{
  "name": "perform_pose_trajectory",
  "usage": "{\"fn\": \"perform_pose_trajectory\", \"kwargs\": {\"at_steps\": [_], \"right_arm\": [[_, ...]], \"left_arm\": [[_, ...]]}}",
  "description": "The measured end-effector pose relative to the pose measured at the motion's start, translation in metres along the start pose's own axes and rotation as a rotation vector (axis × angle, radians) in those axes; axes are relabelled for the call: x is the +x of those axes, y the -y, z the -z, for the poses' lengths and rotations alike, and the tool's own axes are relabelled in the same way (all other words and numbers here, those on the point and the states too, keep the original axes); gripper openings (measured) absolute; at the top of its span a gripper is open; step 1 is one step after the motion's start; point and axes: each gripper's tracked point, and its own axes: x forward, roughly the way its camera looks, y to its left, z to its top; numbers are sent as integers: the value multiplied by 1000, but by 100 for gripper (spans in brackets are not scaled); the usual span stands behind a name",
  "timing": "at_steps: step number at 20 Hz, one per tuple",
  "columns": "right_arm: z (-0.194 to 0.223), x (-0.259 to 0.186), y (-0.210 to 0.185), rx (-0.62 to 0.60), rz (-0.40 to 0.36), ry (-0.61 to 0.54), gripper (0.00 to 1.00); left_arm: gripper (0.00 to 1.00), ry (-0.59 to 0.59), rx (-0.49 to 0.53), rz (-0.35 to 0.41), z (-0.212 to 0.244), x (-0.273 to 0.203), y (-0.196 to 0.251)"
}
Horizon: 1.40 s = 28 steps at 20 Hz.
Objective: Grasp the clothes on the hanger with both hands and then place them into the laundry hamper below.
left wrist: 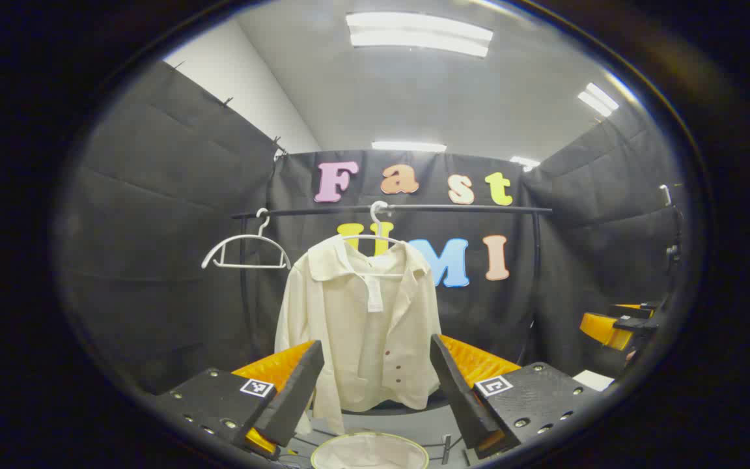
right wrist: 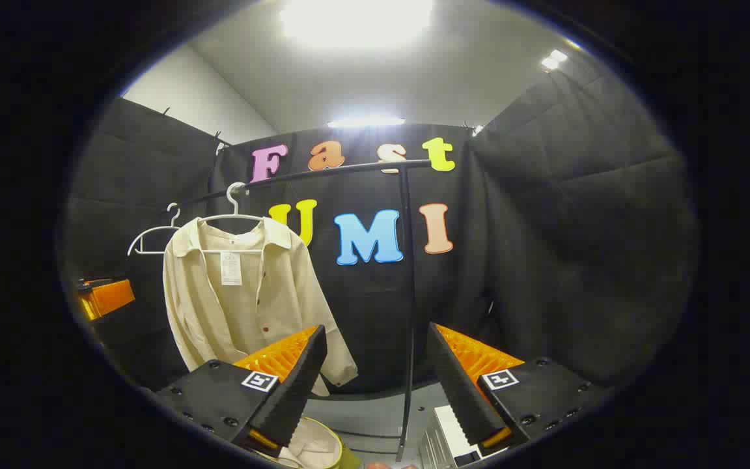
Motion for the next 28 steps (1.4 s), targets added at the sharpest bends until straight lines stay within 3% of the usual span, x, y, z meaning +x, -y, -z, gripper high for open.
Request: {"fn": "perform_pose_trajectory", "kwargs": {"at_steps": [2,18,23,28], "right_arm": [[2,-1,1,5,2,-3,98],[9,26,-11,-7,-18,-28,98],[-1,58,-21,-16,-43,-30,98],[-9,111,-34,32,-83,-32,98]], "left_arm": [[96,-6,-4,-7,4,-2,-3],[95,-46,-39,-117,17,3,-39],[95,-50,-38,-127,7,31,-36],[96,-50,-36,-184,-6,97,-31]]}}
